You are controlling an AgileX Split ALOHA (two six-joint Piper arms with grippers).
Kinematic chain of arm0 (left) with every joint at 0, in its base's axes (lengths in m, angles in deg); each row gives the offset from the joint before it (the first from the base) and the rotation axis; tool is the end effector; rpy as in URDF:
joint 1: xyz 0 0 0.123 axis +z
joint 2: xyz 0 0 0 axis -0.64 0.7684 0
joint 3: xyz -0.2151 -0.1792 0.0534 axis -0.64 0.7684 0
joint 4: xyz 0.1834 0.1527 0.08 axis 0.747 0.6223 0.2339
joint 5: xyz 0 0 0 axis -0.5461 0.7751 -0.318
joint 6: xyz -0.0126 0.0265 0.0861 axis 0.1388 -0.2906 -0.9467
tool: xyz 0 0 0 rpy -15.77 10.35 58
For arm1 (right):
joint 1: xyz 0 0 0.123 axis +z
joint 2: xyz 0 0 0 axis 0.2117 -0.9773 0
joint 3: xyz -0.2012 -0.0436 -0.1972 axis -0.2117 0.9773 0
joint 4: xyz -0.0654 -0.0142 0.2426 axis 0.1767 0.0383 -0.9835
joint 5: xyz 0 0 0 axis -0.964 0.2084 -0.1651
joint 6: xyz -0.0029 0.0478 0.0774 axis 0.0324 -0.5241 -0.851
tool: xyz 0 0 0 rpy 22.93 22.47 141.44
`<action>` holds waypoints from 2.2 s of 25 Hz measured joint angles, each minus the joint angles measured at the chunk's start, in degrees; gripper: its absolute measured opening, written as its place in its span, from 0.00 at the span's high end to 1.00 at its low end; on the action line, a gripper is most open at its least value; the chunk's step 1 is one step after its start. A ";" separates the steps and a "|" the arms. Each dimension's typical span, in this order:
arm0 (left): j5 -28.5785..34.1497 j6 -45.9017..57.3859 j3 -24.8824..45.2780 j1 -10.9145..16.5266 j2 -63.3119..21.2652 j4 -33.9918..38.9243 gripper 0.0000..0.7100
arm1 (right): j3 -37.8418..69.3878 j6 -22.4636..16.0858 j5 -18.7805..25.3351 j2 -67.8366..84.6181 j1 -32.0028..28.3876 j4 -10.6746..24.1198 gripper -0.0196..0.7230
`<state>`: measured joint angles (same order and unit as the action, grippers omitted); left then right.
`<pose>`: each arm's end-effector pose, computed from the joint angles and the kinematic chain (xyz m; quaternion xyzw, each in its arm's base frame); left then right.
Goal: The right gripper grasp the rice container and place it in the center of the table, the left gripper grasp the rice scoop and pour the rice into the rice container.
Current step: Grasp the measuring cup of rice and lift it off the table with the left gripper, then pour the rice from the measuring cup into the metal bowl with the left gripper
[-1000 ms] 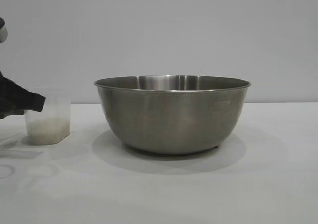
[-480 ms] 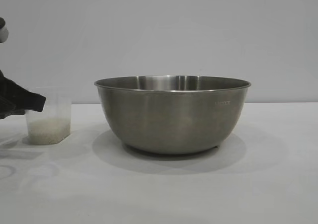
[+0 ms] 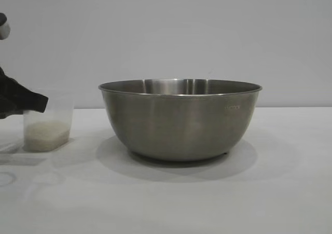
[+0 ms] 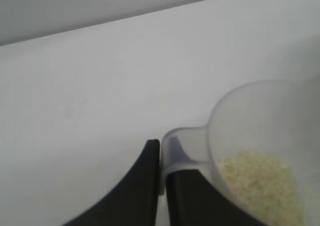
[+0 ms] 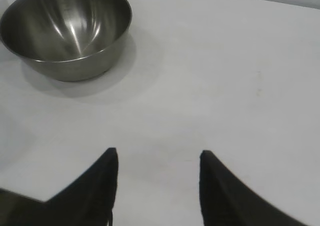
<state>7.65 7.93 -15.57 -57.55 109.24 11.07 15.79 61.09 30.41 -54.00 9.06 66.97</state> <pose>0.2837 -0.0788 0.1025 0.1764 0.7749 0.0276 0.6064 -0.0004 -0.0018 0.2687 -0.1590 0.8703 0.0793 0.4594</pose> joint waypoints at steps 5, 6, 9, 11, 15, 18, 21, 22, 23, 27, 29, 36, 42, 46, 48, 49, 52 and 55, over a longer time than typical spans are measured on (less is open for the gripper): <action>0.00 -4.73 -2.80 0.00 -2.86 3.19 1.00 | 0.00 0.00 0.00 0.00 0.00 0.00 0.50; 0.00 -5.89 -3.38 0.00 -3.16 4.62 1.00 | 0.00 0.00 0.00 0.00 0.00 0.00 0.56; 0.00 -7.62 -5.18 0.00 -3.67 6.96 1.00 | 0.00 0.00 0.00 0.00 0.00 0.00 0.57; 0.00 -8.38 -6.52 0.00 -3.67 7.82 1.00 | 0.00 0.00 0.00 0.00 0.00 0.00 0.65; 0.14 -11.85 -9.26 0.00 -3.67 11.04 1.00 | 0.00 0.00 0.00 0.00 0.00 0.00 0.64; 0.14 -13.91 -11.98 0.00 -3.67 14.98 1.00 | 0.00 0.00 0.00 0.00 0.00 0.00 0.64; 0.14 -15.74 -14.73 0.00 -3.67 18.40 1.00 | 0.00 0.00 0.00 0.00 0.00 0.00 0.64; 0.14 -16.72 -15.51 0.00 -3.67 19.65 1.00 | 0.00 0.00 0.00 0.00 0.00 0.00 0.64; 0.14 -17.98 -16.40 0.00 -3.67 21.08 1.00 | 0.00 0.00 0.00 0.00 0.00 0.00 0.64; 0.14 -23.33 -18.88 0.00 -3.67 27.71 1.00 | 0.00 0.00 0.00 0.00 0.00 0.00 0.64; 0.14 -25.52 -19.58 0.00 -3.67 31.68 1.00 | 0.00 0.00 0.00 0.00 0.00 0.00 0.64; 0.49 -38.31 -22.72 -3.62 -1.82 37.06 1.00 | 0.00 0.00 0.00 0.00 0.00 0.00 0.64; 2.94 -46.91 -24.71 -6.27 1.10 37.72 1.00 | 0.00 0.00 0.00 0.00 0.00 0.00 0.64; 4.73 -50.79 -24.71 -6.38 1.88 40.35 1.00 | 0.00 0.00 0.00 0.00 0.00 0.00 0.64; 5.22 -52.56 -25.05 -6.38 1.88 42.16 1.00 | 0.00 0.00 0.00 0.00 0.00 0.00 0.64; 5.63 -53.28 -25.46 -6.38 1.88 43.09 1.00 | 0.00 0.00 0.00 0.00 0.00 0.00 0.64; 7.14 -55.67 -26.29 -6.38 1.88 46.11 1.00 | 0.00 0.00 0.00 0.00 0.00 0.00 0.64; 8.27 -57.39 -27.63 -6.38 1.88 49.88 1.00 | 0.00 0.00 0.00 0.00 0.00 0.00 0.64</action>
<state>15.91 -49.46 -43.19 -63.93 111.12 60.95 15.79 61.09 30.41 -54.00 9.06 66.97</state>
